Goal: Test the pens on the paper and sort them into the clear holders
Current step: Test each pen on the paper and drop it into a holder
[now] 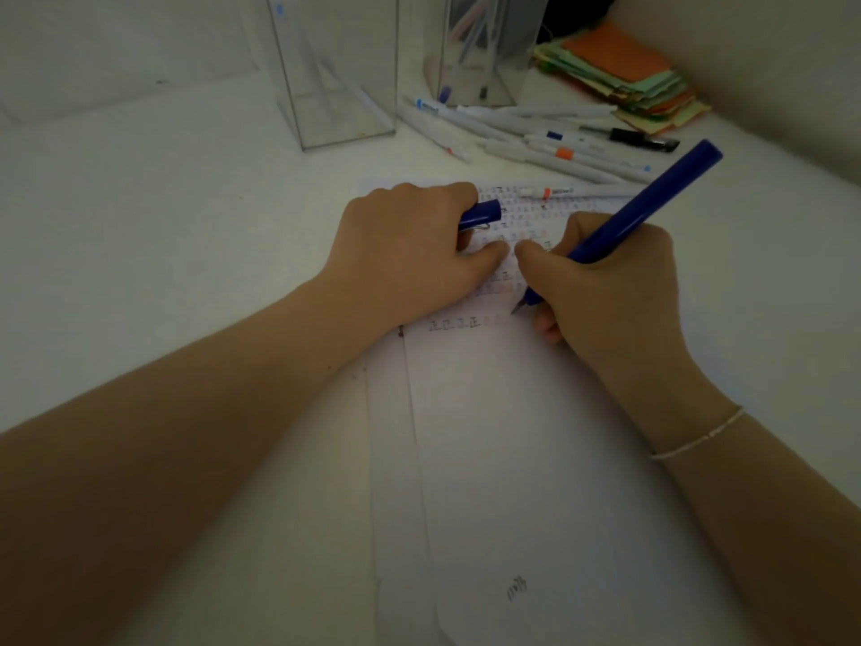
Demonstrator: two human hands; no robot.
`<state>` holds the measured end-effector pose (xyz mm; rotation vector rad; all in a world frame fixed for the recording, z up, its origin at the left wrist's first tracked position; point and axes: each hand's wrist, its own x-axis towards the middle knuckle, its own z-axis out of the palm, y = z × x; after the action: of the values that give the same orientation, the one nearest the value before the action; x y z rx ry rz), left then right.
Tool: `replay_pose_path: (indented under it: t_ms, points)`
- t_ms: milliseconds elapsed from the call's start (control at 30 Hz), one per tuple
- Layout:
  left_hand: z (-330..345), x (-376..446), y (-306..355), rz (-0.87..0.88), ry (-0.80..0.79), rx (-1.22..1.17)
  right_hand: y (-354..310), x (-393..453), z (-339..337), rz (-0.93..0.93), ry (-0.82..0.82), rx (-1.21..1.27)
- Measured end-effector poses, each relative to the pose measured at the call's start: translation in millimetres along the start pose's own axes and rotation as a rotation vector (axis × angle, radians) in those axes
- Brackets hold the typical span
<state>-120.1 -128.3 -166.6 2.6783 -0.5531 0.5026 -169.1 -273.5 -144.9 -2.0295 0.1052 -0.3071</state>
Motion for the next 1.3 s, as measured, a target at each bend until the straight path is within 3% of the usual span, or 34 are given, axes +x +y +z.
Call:
replay_pose_path:
  t_ms: [533, 733, 800, 1000, 1300]
  points:
    - [-2, -1, 2, -0.003, 0.011, 0.009, 2, 0, -1, 0.022, -0.038, 0.028]
    - [-3, -1, 2, 0.027, 0.029, 0.018, 3, 2, 0, -0.046, 0.028, -0.002]
    - [-5, -2, 4, 0.089, 0.079, -0.010, 4, 3, -4, -0.003, 0.052, 0.122]
    - [-3, -5, 4, 0.258, 0.127, -0.099, 1, 7, -19, 0.234, 0.006, 0.968]
    - [-4, -4, 4, 0.246, 0.096, -0.111, 5, 9, -17, 0.197, 0.015, 0.946]
